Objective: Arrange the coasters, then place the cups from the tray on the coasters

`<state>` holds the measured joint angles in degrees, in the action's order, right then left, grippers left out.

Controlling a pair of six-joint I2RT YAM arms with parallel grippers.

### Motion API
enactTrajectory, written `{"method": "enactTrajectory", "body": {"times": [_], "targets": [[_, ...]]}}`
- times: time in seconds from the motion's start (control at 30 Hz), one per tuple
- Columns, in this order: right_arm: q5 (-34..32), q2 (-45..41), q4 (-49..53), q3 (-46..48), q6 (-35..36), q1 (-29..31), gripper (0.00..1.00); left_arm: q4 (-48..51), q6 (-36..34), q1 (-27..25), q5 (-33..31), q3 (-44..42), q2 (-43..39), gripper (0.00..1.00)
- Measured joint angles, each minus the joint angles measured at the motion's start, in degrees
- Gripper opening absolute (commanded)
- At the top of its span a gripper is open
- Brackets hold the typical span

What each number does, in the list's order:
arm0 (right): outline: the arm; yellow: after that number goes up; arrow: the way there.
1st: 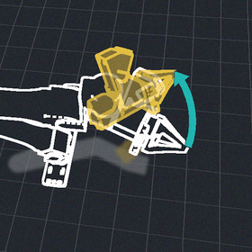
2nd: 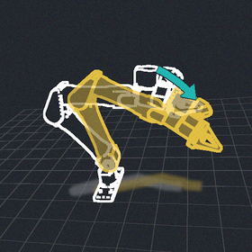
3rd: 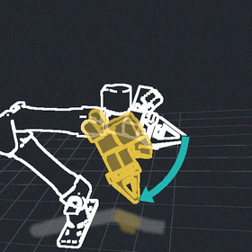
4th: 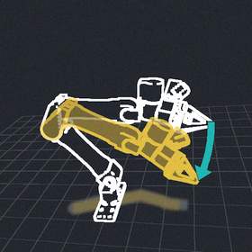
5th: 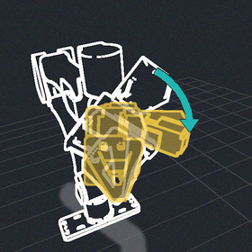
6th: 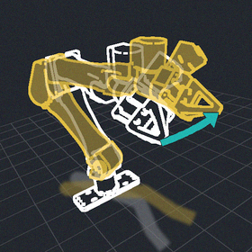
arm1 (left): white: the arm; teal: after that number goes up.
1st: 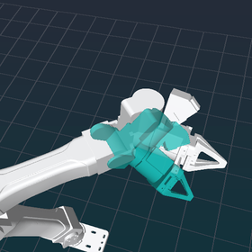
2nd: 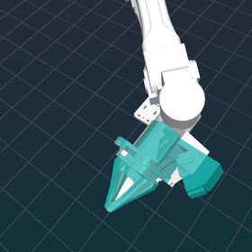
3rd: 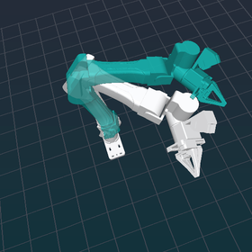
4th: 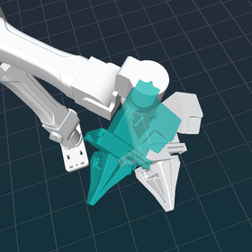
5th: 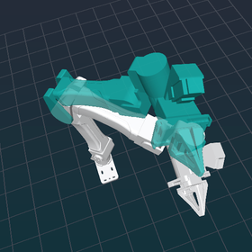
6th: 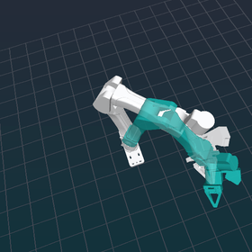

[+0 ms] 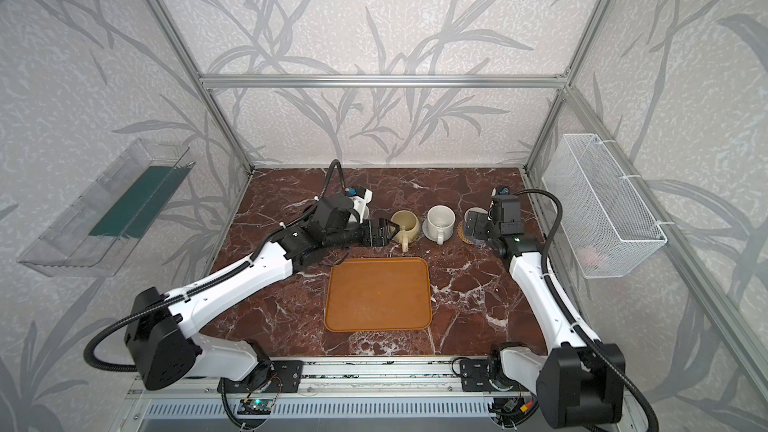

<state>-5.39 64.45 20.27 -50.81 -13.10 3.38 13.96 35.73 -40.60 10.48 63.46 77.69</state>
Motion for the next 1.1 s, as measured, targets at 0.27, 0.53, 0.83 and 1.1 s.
{"method": "enactTrajectory", "body": {"times": [0.27,0.53,0.83,1.1], "targets": [[4.57,-4.17,-2.95,3.93,0.20,0.00,0.98,4.13,-5.60,6.95,-6.16,-11.08,-14.01,0.99],[4.63,-10.62,-12.81,17.33,1.88,0.00,0.97,6.12,-11.23,11.15,-17.00,-20.98,-26.10,0.99],[1.97,-10.71,-22.71,22.58,6.82,0.00,0.97,0.79,-18.21,16.02,-32.02,-29.81,-31.12,0.99],[1.05,-5.97,-31.19,26.14,9.22,0.00,0.97,-12.63,-25.40,18.10,-39.43,-38.34,-32.48,0.99]]}}
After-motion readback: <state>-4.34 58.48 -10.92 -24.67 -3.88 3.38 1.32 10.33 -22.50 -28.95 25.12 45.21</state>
